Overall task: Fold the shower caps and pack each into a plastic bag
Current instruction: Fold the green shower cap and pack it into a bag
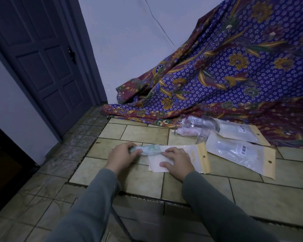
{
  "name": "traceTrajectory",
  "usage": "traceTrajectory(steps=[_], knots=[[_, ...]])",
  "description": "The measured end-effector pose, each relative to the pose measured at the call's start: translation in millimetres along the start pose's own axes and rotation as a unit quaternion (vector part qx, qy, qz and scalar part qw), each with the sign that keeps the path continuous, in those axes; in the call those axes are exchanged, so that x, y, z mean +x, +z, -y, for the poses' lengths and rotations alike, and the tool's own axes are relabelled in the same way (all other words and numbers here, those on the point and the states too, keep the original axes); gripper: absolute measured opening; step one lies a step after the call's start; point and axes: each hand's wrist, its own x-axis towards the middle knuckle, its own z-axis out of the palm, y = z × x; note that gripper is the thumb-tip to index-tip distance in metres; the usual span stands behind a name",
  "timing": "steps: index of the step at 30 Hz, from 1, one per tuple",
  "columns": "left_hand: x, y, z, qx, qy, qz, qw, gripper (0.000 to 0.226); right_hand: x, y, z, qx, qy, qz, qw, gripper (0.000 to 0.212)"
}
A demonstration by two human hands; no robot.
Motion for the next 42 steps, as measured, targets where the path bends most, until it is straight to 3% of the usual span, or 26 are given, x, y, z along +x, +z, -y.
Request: traceTrajectory(steps=[6,11,19,26,31,36,42], knots=[[2.4,-2.2,6.0,0.007,-0.044,-0.009,0.999,0.035,0.9,8.3,-1.9,0.072,0.042,-0.117,0.99,0.013],[2.7,-0.6,8.2,0.007,-0.059,-0.003,0.998,0.032,-0.9,1.7,2.7,-0.034,0.053,-0.034,0.997,0.047],[3.3,-6.7,4.4,0.034,-0.063,-0.025,0.997,0.029,0.9,5.6,1.2,0.003,0.076,-0.102,0.992,0.03],[3.8,-13.5,-17.0,0.17,0.055,-0.089,0.98,0.03,2.1,7.7,-1.2,0.041,0.056,-0.14,0.988,0.026],[11.2,-21.3,-22.8,0.212,0.056,-0.104,0.97,0.025,-0.8,7.0,-0.8,0.098,0.053,-0.2,0.973,0.022],[10.8,-15.7,-29.6,0.164,0.148,-0.061,0.973,0.028,-1.0,6.3,0.9,0.049,0.039,-0.163,0.985,0.026],[15.1,2.5,-30.4,-0.039,0.088,0.047,0.994,0.02,0.1,5.7,1.5,0.026,0.049,-0.142,0.988,0.028]])
